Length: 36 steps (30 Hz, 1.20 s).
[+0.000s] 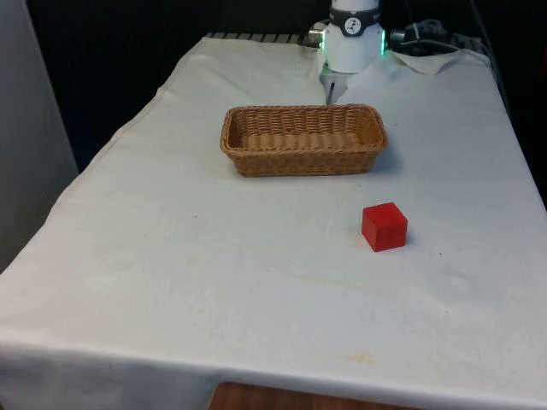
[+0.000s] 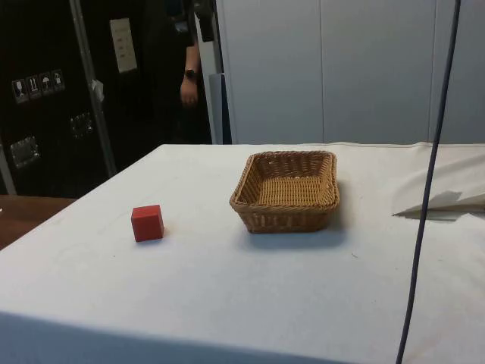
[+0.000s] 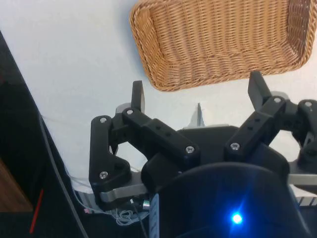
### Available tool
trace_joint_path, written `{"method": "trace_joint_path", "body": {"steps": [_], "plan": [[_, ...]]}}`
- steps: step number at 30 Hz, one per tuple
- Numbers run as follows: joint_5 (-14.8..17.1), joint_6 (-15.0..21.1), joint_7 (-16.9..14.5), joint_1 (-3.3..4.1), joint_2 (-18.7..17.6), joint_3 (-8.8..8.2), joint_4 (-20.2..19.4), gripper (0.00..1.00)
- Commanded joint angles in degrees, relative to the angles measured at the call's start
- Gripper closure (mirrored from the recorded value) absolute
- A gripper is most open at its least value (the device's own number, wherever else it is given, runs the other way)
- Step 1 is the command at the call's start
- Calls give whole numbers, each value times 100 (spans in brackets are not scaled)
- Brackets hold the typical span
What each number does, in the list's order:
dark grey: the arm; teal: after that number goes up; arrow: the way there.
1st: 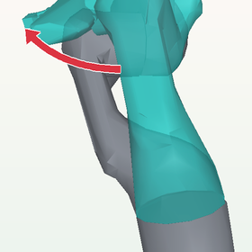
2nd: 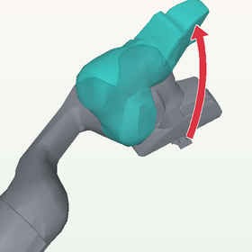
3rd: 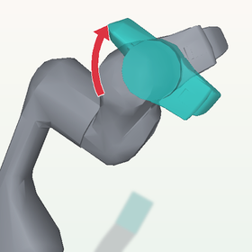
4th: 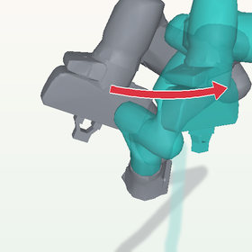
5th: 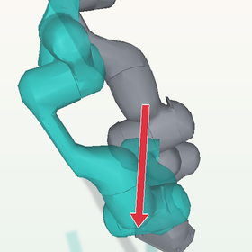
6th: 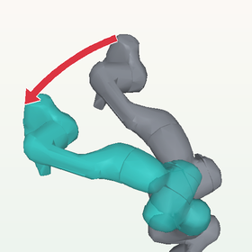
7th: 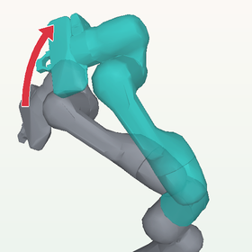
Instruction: Pick up the cube and place it into the basket.
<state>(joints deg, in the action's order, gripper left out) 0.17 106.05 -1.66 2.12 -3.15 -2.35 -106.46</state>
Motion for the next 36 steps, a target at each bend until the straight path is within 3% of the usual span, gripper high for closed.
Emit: {"method": "trace_joint_path", "body": {"steps": [1, 12, 19, 26, 28, 36], "plan": [[-6, -6, 17, 11, -74, 11, 69, 0], [-63, 109, 149, 57, -401, 97, 355, 0], [-74, 355, 252, 52, -665, 218, 481, 0], [-172, 659, 435, 97, -980, 298, 642, 0], [-132, 613, 378, 74, -928, 298, 607, 0], [-258, 1049, 527, 143, -1301, 384, 739, 0]]}}
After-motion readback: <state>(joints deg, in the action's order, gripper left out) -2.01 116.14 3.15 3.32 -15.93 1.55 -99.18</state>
